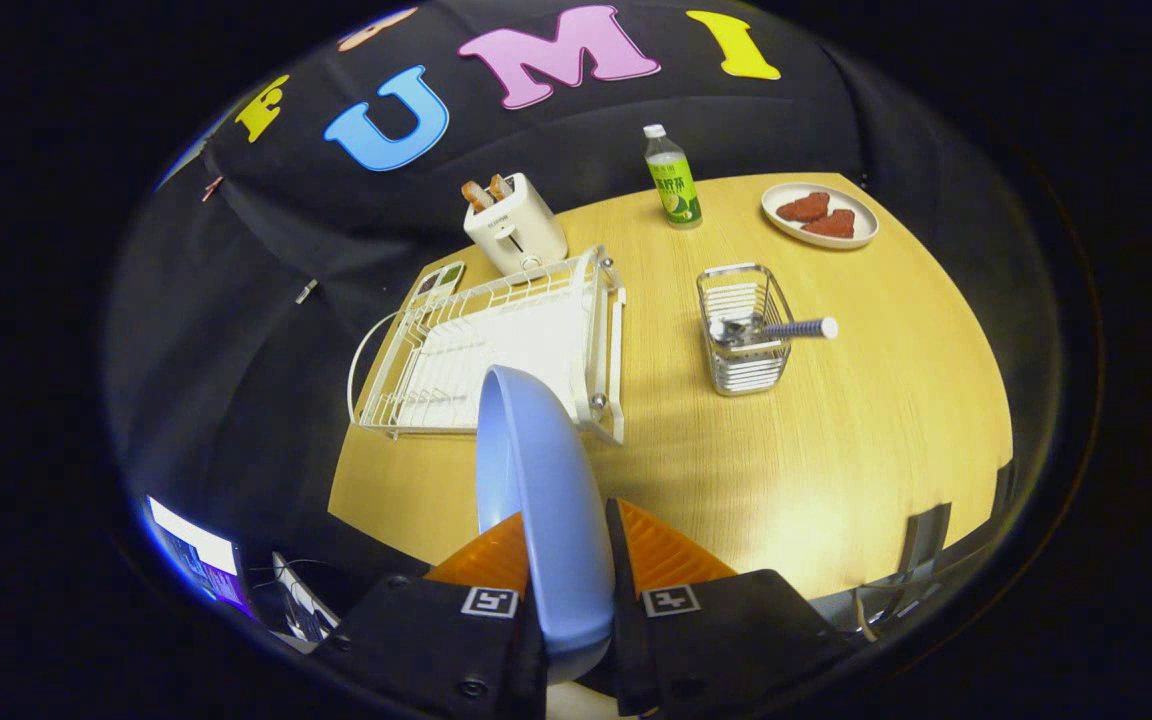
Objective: Take the plate from the dish rack, then take the spoon from the basket and place it into the plate.
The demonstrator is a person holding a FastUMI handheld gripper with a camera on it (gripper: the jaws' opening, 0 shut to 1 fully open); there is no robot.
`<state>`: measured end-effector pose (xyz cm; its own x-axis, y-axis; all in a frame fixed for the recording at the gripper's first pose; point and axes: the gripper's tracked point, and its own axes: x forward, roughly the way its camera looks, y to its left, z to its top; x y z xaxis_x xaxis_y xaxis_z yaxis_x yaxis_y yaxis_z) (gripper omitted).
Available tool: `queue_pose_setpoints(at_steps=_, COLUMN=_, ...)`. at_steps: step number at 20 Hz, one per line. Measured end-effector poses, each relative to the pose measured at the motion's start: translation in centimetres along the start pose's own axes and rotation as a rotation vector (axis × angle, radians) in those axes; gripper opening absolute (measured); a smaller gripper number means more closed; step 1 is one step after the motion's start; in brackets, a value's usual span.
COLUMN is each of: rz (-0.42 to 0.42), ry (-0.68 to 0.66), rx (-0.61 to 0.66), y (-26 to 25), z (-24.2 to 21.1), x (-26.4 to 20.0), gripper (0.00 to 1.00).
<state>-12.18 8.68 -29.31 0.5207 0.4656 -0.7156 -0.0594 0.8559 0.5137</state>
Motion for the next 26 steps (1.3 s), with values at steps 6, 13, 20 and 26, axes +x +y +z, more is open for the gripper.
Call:
queue_pose_setpoints(at_steps=6, rz=0.003, ry=0.062, rx=0.084, y=-3.4, z=-4.0, x=4.4, gripper=0.3)
queue_pose_setpoints(at_steps=13, rz=0.118, ry=0.104, rx=0.128, y=-2.6, z=-5.5, x=7.5, gripper=0.3)
queue_pose_setpoints(at_steps=20, rz=0.019, ry=0.124, rx=0.155, y=-5.2, z=-5.6, x=8.9, gripper=0.49)
queue_pose_setpoints(at_steps=26, rz=-0.111, ry=0.141, rx=0.081, y=-8.3, z=-5.8, x=8.5, gripper=0.63)
